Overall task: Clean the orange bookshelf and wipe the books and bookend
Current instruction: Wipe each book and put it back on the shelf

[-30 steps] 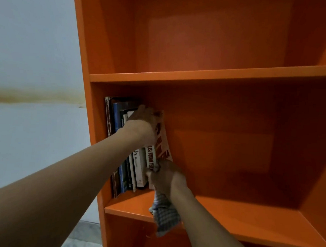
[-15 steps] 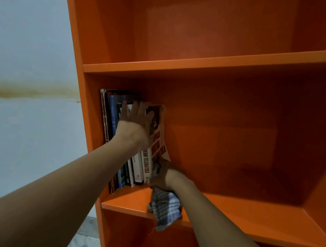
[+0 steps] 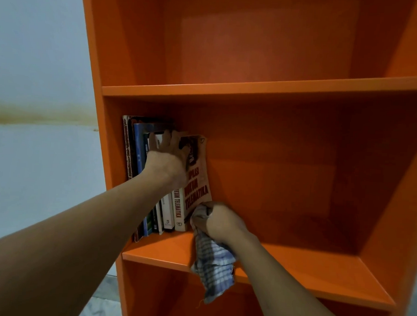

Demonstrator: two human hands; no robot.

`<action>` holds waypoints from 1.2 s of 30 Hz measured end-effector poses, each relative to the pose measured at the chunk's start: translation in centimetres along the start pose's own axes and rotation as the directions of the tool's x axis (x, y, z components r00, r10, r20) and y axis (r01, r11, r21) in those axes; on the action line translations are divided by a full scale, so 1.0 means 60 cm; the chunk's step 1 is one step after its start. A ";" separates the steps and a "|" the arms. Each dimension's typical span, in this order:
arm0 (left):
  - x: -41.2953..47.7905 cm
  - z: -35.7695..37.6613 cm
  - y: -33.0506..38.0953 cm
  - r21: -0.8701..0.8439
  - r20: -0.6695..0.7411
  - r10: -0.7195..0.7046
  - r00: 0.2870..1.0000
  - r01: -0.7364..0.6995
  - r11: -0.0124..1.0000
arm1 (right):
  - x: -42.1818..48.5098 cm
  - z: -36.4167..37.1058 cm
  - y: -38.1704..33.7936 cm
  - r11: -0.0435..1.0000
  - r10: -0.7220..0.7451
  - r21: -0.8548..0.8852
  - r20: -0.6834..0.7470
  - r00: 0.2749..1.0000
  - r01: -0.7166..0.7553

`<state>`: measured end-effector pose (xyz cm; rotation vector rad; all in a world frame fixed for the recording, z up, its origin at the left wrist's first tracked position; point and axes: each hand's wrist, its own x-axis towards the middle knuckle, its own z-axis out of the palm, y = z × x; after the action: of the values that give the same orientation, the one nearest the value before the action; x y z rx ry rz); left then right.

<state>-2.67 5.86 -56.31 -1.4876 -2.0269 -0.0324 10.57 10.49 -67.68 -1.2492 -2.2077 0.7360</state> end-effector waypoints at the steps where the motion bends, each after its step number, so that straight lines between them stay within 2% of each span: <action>1: -0.002 -0.003 0.001 0.009 0.036 -0.006 0.999 0.005 1.000 | -0.004 -0.003 0.004 1.000 0.006 0.004 -0.029 1.000 -0.006; 4: -0.013 -0.015 0.004 0.029 0.132 -0.020 0.991 0.016 0.999 | -0.019 -0.010 0.011 0.999 0.035 -0.039 -0.067 0.997 -0.037; 12: -0.040 -0.028 0.020 -0.007 0.100 0.016 0.995 -0.016 1.000 | -0.059 -0.026 0.020 0.998 -0.025 -0.066 -0.121 0.992 0.017; 15: -0.050 -0.037 0.027 -0.064 0.052 0.042 0.998 -0.039 0.997 | -0.084 -0.036 0.024 0.998 -0.042 -0.049 -0.125 0.991 0.036; 17: -0.065 -0.035 0.037 -0.181 -0.035 0.059 0.998 -0.065 0.981 | -0.110 -0.043 0.028 0.996 -0.080 -0.042 -0.133 0.988 0.075; 19: -0.090 -0.023 0.047 -0.406 -0.168 0.028 0.985 -0.095 0.909 | -0.141 -0.046 0.033 0.992 -0.122 -0.027 -0.145 0.982 0.119; 20: -0.108 -0.014 0.055 -0.550 -0.189 0.007 0.982 -0.111 0.828 | -0.161 -0.043 0.037 0.989 -0.148 -0.011 -0.150 0.978 0.148; 22: -0.160 0.008 0.077 -0.773 -0.136 0.046 0.990 -0.136 0.620 | -0.214 -0.031 0.054 0.982 -0.180 0.029 -0.156 0.971 0.187; 23: -0.179 0.020 0.085 -0.831 -0.117 0.074 0.990 -0.138 0.538 | -0.235 -0.027 0.060 0.976 -0.206 0.037 -0.178 0.962 0.216; 25: -0.230 0.055 0.111 -0.887 -0.080 0.135 0.988 -0.133 0.443 | -0.286 -0.009 0.083 0.971 -0.229 0.012 -0.221 0.948 0.238; 27: -0.286 0.087 0.140 -0.910 -0.085 0.147 0.986 -0.136 0.391 | -0.328 0.012 0.115 0.970 -0.239 -0.019 -0.236 0.942 0.241; 28: -0.310 0.098 0.153 -0.914 -0.122 0.110 0.986 -0.154 0.375 | -0.342 0.020 0.135 0.971 -0.237 -0.031 -0.234 0.943 0.237; 32: -0.403 0.120 0.205 -0.917 -0.229 -0.146 0.962 -0.163 0.365 | -0.398 0.053 0.223 0.971 -0.169 -0.183 -0.055 0.984 0.156; 34: -0.436 0.137 0.227 -0.932 -0.181 -0.094 0.979 -0.141 0.335 | -0.416 0.063 0.260 0.957 -0.123 -0.263 0.007 0.992 0.121; 36: -0.473 0.169 0.253 -0.954 -0.059 0.082 0.995 -0.081 0.287 | -0.439 0.076 0.291 0.953 -0.072 -0.292 0.030 0.997 0.078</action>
<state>10.91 -9.16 -83.34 -2.2432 -1.9292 -1.4977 30.28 -5.96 -86.68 -1.2896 -2.4311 0.4018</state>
